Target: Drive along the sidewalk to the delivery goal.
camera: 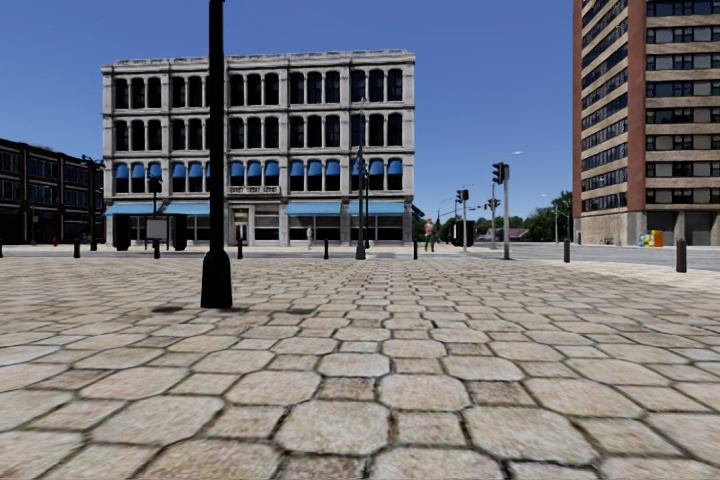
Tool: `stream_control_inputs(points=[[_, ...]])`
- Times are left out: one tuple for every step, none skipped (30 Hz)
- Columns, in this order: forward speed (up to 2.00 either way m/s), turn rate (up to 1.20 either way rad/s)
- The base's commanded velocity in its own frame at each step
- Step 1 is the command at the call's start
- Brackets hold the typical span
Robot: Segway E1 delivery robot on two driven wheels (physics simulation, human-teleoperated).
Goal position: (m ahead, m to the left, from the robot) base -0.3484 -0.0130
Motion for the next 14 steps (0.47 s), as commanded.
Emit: stream_control_inputs(points=[[0.0, 0.0], [0.0, 0.0], [0.0, 0.0], [0.0, 0.0], [0.0, 0.0], [0.0, 0.0], [0.0, 0.0], [0.0, 0.0], [0.0, 0.0], [0.0, 0.0], [0.0, 0.0], [0.0, 0.0], [0.0, 0.0], [0.0, 0.0]])
